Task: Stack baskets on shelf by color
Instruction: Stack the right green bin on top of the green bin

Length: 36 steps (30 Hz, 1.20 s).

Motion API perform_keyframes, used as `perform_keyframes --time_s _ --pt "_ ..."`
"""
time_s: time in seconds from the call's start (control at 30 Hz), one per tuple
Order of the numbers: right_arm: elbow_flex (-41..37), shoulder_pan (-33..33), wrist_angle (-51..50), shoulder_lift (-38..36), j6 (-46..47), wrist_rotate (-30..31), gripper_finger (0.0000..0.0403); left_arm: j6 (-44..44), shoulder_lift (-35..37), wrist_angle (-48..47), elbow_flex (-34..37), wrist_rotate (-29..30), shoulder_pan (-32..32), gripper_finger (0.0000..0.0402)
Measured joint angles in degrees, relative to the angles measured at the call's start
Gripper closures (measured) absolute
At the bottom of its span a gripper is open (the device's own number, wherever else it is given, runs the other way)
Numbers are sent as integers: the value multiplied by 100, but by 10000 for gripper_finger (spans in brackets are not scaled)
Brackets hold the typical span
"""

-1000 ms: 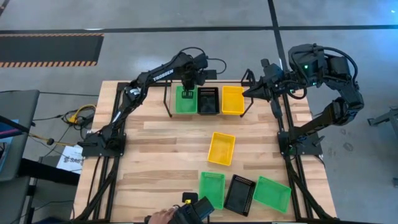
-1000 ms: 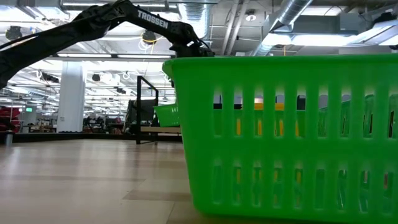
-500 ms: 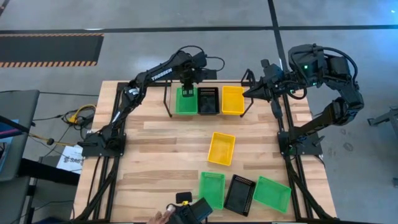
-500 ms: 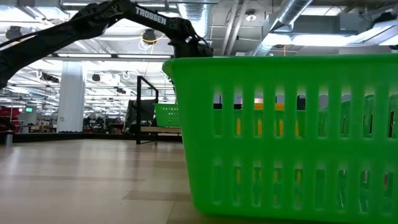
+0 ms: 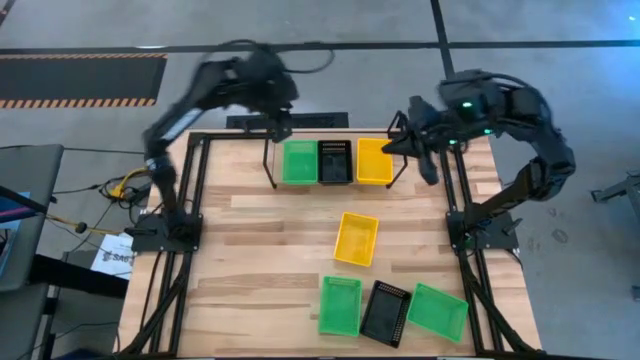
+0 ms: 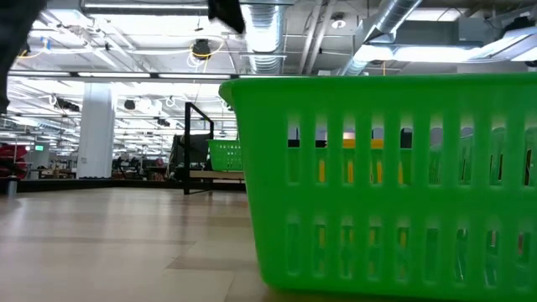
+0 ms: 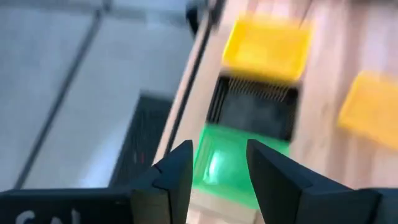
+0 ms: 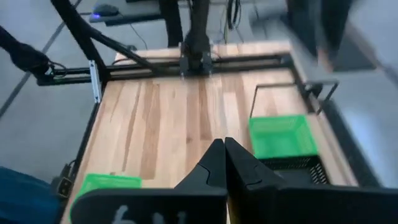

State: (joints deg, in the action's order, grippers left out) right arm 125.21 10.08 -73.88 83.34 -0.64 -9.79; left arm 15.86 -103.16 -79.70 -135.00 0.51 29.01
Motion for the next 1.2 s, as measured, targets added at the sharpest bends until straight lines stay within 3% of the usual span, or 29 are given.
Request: perform_keyframes --time_s 0.1,0.37,0.77,0.97,1.2 --pt "-4 64 -662 279 128 -425 397 -161 666 184 0 4 -333 263" --pt "-6 -318 -1567 1281 896 -362 388 -771 1836 110 0 391 -1344 263" --pt "-97 -1103 -1608 2783 1677 -467 313 -1463 2191 -1020 51 1078 -2329 263" --pt "-975 -1401 -1619 2226 2982 -67 302 -1083 2161 -1032 66 1167 -2424 263" --pt "-2259 -1796 -1617 226 5293 1069 300 -798 2151 -1032 68 1783 -2421 263"
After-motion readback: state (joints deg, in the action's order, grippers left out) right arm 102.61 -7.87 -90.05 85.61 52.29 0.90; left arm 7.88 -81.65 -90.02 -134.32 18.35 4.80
